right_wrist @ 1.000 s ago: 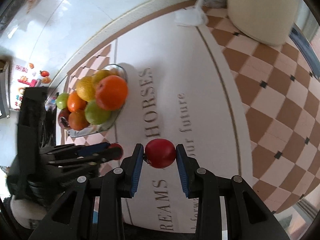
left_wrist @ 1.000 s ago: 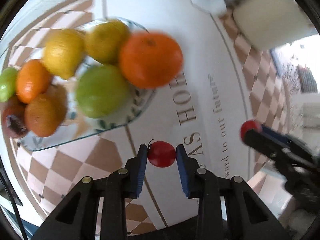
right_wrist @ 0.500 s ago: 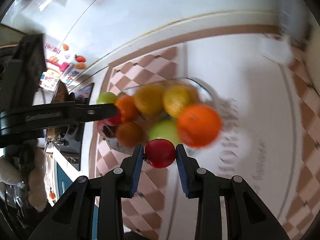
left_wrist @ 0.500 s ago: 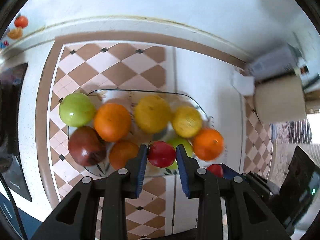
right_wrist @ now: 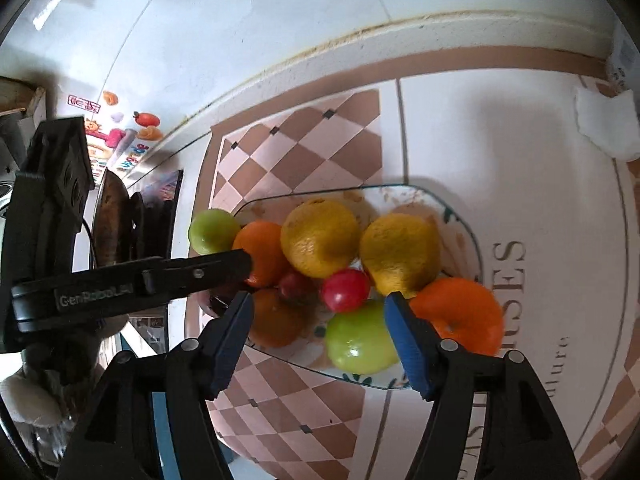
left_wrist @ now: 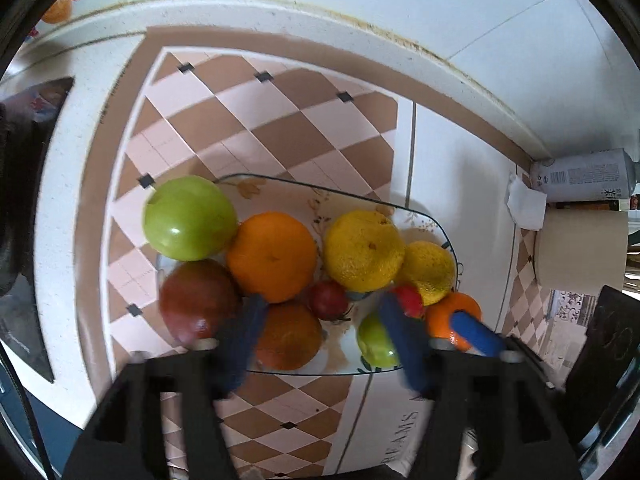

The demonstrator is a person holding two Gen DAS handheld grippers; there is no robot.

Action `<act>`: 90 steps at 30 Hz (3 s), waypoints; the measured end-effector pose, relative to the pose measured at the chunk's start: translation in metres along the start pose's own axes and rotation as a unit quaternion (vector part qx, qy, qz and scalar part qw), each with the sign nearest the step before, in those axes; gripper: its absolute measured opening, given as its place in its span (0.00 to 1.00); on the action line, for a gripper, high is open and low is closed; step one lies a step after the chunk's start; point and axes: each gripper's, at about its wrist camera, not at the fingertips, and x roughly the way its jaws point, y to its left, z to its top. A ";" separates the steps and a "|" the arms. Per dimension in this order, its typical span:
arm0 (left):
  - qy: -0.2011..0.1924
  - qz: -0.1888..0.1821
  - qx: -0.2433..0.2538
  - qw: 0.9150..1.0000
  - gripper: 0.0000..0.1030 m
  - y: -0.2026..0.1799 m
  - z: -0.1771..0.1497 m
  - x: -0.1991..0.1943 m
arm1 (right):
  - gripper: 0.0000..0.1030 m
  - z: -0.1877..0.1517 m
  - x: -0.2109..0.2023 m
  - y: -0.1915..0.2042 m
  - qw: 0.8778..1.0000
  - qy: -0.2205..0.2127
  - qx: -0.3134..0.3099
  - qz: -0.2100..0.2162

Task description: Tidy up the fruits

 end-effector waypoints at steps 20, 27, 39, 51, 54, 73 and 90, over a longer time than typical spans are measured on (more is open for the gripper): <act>-0.122 0.132 0.042 0.983 0.83 0.004 -0.098 -0.057 | 0.91 -0.075 -0.083 0.025 0.979 -0.073 -0.057 -0.182; -0.175 0.134 0.072 0.973 0.83 0.004 -0.148 -0.095 | 0.91 -0.121 -0.119 0.051 0.973 -0.121 -0.041 -0.191; -0.258 0.111 0.119 0.952 0.83 0.011 -0.245 -0.168 | 0.91 -0.237 -0.196 0.118 0.954 -0.212 -0.040 -0.209; -0.306 0.090 0.132 0.938 0.83 0.023 -0.328 -0.220 | 0.91 -0.329 -0.258 0.160 0.943 -0.265 -0.046 -0.197; -0.317 0.088 0.130 0.935 0.83 0.024 -0.344 -0.233 | 0.91 -0.345 -0.274 0.167 0.941 -0.274 -0.054 -0.191; -0.360 0.095 0.124 0.920 0.83 0.011 -0.425 -0.281 | 0.92 -0.410 -0.333 0.188 0.934 -0.305 -0.091 -0.162; -0.370 0.120 0.099 0.916 0.83 0.008 -0.387 -0.259 | 0.98 -0.361 -0.313 0.177 0.930 -0.312 -0.092 -0.170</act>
